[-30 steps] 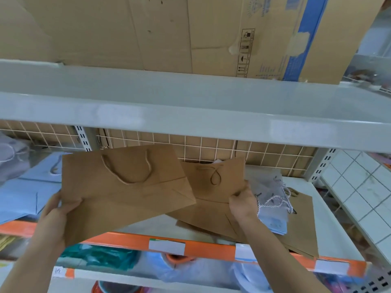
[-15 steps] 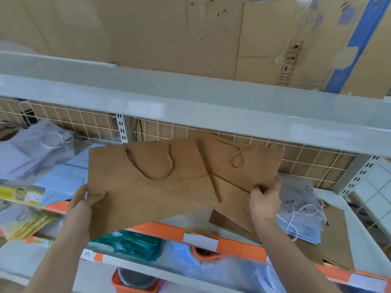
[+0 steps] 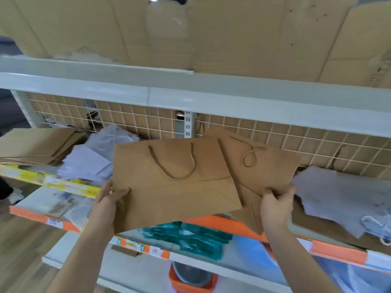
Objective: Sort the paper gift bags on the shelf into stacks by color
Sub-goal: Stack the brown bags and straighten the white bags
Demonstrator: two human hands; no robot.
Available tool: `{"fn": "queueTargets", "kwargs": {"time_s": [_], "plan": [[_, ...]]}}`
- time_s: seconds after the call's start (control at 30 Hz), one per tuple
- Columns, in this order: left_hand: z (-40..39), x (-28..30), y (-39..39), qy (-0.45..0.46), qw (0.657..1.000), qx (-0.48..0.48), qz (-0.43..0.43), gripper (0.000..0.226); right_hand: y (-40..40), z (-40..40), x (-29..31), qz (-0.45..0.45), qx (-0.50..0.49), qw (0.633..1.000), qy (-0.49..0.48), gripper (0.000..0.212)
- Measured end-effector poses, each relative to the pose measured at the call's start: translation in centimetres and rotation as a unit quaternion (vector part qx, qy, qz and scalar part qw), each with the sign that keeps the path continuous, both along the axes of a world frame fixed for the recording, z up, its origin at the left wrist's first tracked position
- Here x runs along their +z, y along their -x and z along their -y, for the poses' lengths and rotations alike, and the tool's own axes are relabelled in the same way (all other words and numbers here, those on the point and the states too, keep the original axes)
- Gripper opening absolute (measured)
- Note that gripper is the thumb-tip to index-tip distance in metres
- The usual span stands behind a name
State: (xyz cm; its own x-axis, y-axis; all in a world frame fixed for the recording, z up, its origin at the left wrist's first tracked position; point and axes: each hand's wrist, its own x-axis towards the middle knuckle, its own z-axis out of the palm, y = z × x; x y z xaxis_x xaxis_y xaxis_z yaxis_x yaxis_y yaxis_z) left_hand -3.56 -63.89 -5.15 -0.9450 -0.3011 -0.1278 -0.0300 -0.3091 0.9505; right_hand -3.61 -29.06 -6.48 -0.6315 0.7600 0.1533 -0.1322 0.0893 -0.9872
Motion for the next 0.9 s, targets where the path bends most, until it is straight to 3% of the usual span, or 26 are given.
{"fn": "queueTargets", "kwargs": {"time_s": [0.17,0.4,0.9], "plan": [[6.3,0.0,-0.1,0.014,1.000,-0.020,0.011,0.030,0.8,7.8,-0.8,0.006,-0.009,1.000,0.007,0.044],[14.1,-1.9,0.8,0.011,0.999,-0.029,0.022,0.030,3.1,14.8,-0.9,0.036,0.011,0.999,0.005,0.037],[24.1,-2.5,12.0,0.012,0.999,-0.036,0.010,0.028,15.1,25.9,-2.1,-0.011,0.083,0.996,0.038,0.034]]}}
